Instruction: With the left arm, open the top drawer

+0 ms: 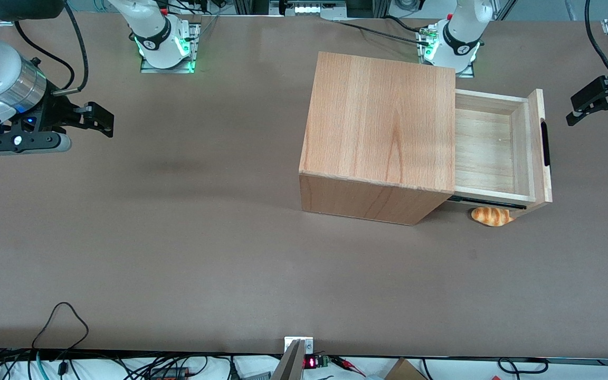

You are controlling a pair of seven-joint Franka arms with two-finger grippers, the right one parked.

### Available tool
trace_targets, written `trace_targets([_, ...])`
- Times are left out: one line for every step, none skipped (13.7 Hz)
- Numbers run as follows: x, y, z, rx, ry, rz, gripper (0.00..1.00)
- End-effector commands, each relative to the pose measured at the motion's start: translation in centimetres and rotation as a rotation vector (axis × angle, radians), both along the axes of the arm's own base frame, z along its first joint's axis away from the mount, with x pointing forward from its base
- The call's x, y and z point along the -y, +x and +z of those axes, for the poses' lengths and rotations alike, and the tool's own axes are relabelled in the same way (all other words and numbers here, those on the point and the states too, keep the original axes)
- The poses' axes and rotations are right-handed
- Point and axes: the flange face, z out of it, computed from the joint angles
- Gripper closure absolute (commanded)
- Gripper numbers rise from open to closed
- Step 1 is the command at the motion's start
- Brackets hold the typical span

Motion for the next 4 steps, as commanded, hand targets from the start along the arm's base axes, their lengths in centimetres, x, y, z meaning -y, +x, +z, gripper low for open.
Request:
trace_targets([-0.25, -0.34, -0.03, 0.004, 0.057, 0.017, 0.00])
trace_targets([-0.25, -0.34, -0.03, 0.004, 0.058, 0.013, 0.00])
trace_targets([-0.25, -0.33, 0.05, 0.007, 0.058, 0.007, 0.00])
trace_targets([-0.16, -0.28, 0.12, 0.008, 0.059, 0.004, 0.00])
